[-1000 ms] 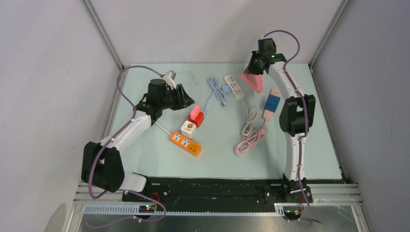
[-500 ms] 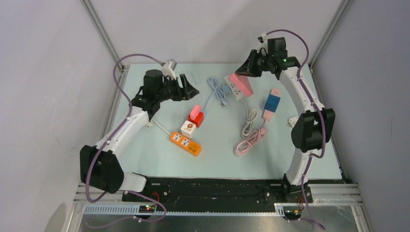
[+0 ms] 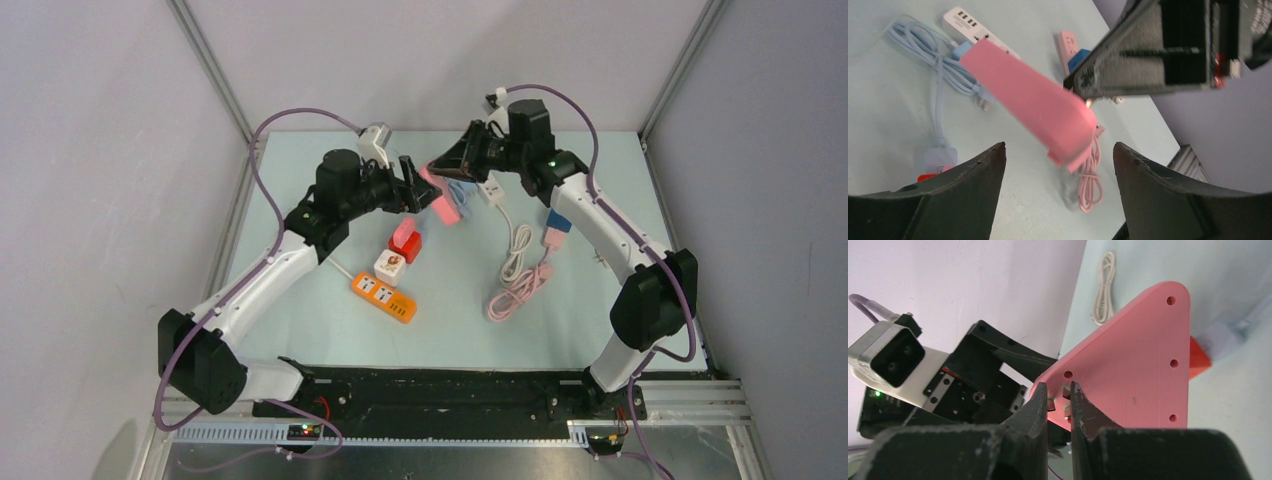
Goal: Insert the plug
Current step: Adjust the plug, then move the socket to the center of the board.
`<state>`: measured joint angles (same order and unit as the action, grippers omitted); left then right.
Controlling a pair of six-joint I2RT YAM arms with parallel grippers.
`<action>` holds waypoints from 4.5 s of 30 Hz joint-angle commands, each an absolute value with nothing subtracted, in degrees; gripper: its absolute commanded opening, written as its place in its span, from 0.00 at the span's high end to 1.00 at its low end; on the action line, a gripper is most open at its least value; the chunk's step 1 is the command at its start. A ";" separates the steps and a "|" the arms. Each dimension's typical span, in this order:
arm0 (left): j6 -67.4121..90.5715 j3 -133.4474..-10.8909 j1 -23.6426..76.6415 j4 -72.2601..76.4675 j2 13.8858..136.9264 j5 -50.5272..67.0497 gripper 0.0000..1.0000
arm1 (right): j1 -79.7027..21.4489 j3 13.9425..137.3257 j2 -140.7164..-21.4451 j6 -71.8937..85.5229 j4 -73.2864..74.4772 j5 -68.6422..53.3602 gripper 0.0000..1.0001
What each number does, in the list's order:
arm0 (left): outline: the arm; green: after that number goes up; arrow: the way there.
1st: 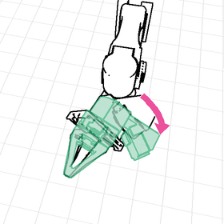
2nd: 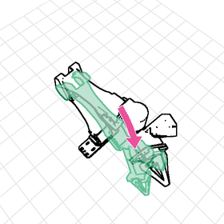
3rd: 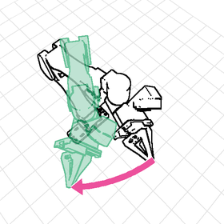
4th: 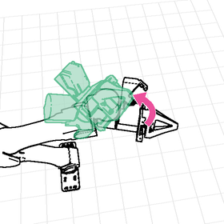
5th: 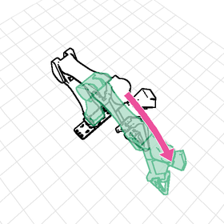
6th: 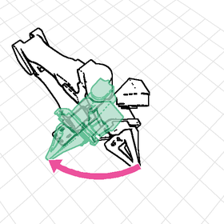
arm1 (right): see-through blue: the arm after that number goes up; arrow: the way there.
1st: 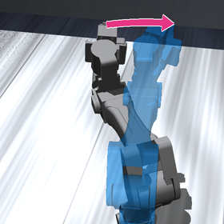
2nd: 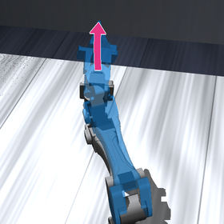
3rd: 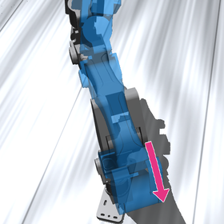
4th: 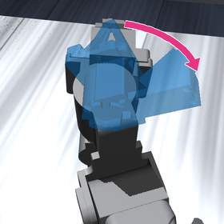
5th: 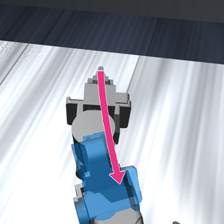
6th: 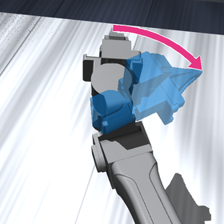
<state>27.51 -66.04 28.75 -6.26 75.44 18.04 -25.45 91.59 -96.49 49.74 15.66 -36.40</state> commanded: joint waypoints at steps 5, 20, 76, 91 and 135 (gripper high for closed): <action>31.37 -63.57 32.23 -1.70 72.41 3.53 0.17 | -30.33 95.05 -93.95 59.99 9.32 -25.76 0.89; 38.85 -64.62 34.24 -1.44 77.42 -2.08 0.43 | -34.56 101.69 -96.75 64.46 21.64 -16.17 0.81; -85.10 -61.89 37.36 -0.35 64.12 29.96 1.00 | -22.31 88.91 -87.82 68.12 24.71 -53.39 0.15; -62.13 -60.38 37.61 3.12 61.09 29.72 0.03 | -22.18 84.01 -85.05 72.56 22.27 -48.82 1.00; 7.61 -45.69 31.99 -14.52 76.45 -3.98 0.33 | -10.09 75.66 -72.73 56.40 38.63 -30.52 1.00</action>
